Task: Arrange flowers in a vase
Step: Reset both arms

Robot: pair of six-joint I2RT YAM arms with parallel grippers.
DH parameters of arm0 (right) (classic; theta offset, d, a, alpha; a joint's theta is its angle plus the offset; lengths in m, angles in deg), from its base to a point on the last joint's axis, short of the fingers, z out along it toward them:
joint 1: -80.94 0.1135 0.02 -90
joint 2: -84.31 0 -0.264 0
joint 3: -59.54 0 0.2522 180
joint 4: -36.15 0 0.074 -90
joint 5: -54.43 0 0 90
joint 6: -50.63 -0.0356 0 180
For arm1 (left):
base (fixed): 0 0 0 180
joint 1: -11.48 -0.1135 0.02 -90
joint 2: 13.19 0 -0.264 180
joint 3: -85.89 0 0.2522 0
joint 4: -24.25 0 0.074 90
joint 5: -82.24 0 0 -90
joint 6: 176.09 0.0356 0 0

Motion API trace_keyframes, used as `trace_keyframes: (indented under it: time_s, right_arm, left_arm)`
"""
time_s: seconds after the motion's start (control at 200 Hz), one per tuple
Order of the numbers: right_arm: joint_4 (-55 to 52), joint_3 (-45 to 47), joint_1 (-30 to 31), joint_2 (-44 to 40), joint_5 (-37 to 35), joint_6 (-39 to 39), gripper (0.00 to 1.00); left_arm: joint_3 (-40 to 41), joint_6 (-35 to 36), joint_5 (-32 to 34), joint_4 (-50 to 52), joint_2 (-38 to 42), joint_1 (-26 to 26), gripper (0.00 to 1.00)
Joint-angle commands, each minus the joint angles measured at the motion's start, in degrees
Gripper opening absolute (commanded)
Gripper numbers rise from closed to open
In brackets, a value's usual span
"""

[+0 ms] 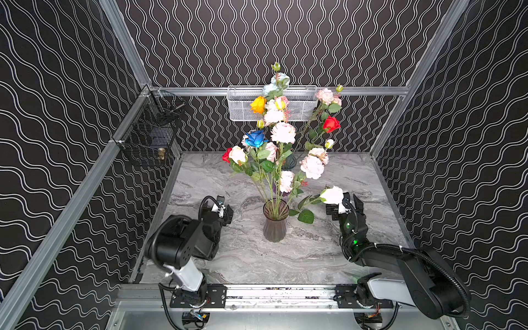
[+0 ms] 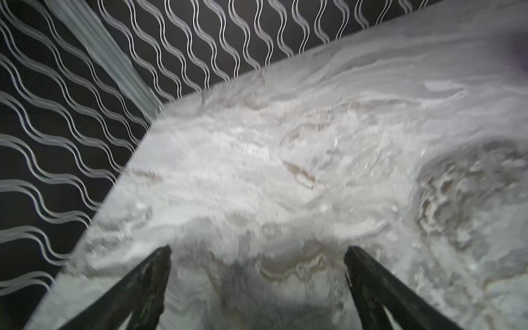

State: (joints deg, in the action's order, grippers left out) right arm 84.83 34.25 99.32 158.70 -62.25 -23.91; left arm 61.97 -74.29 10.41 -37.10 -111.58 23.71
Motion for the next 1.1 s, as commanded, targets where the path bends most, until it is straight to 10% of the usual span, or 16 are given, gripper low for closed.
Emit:
trace_keyframes:
  time_s: [0.0, 0.44, 0.546, 1.096]
  right_arm:
    - [2.96, -0.73, -1.51, 0.85, 2.20, -1.65, 0.99]
    - [22.64, 3.72, -16.62, 15.87, 10.66, -14.56, 0.99]
    - [0.88, -4.33, -18.71, 12.60, 14.33, -17.00, 0.99]
    - [4.91, -3.63, -20.96, 13.72, 18.53, -16.78, 0.99]
  left_arm:
    - [-0.72, -3.51, -2.41, -6.11, 1.08, -1.13, 0.99]
    - [-10.37, -8.56, -5.10, 14.69, 3.21, -6.16, 0.99]
    - [-10.24, -8.38, -4.99, 14.41, 3.16, -6.16, 0.99]
    - [-10.24, -8.33, -4.90, 14.44, 3.21, -6.16, 0.99]
